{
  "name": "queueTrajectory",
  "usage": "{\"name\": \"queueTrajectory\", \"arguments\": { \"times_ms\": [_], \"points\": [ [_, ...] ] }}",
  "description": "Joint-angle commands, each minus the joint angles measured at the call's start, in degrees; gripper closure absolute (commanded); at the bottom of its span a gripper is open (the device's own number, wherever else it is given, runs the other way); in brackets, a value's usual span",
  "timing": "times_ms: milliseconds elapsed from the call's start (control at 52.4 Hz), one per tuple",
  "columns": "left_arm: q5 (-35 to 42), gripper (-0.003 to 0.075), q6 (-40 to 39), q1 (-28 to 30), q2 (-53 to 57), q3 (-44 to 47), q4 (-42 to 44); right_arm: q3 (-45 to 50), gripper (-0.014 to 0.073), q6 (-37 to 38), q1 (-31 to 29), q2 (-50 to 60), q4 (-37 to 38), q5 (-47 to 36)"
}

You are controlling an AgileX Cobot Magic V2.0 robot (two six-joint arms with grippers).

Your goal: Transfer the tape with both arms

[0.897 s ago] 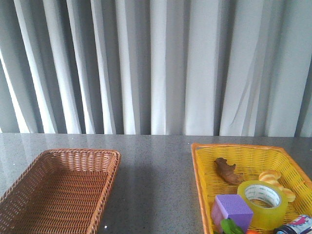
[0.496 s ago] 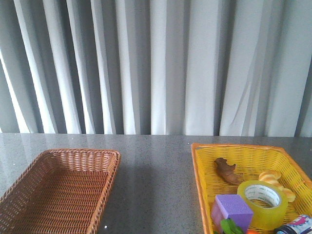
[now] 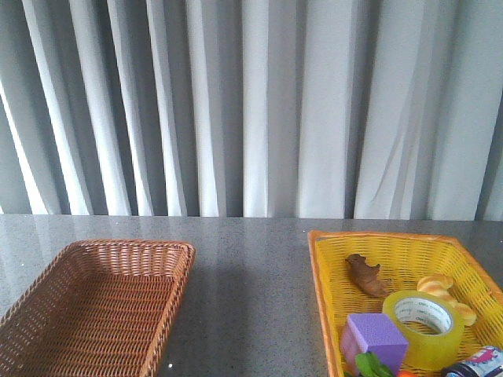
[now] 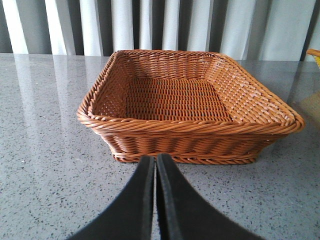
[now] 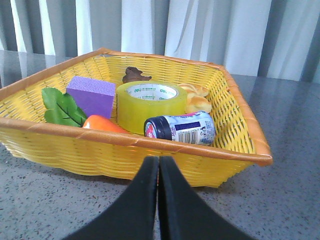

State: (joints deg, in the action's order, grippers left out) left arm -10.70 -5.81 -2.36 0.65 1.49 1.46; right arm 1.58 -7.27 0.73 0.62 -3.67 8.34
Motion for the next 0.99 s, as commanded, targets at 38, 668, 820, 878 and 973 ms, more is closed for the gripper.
{"name": "queueTrajectory", "arguments": {
  "times_ms": [38,668,820,878,973],
  "points": [
    [4.0,0.0726,-0.7,0.1,0.9,-1.3,-0.2,0.3,0.0599,-0.4,-0.1,0.8,0.0,-4.3],
    [25.2,0.0726,6.9,0.0,-4.2,-15.2,0.0,-18.5,0.0599,7.3,-0.1,-5.2,0.1,-20.0],
    [21.8,0.0726,10.4,0.0,-17.7,-27.0,-0.2,-32.0,0.0599,7.3,-0.1,-18.0,1.8,-17.5],
    [20.0,0.0726,10.4,0.0,-23.6,-31.4,-0.2,-36.0,0.0599,7.3,-0.1,-24.2,1.8,-13.7],
    [16.5,0.0726,10.4,0.0,-34.8,-38.2,-0.2,-41.5,0.0599,7.3,-0.1,-34.0,1.8,-7.8]
  ]
}}
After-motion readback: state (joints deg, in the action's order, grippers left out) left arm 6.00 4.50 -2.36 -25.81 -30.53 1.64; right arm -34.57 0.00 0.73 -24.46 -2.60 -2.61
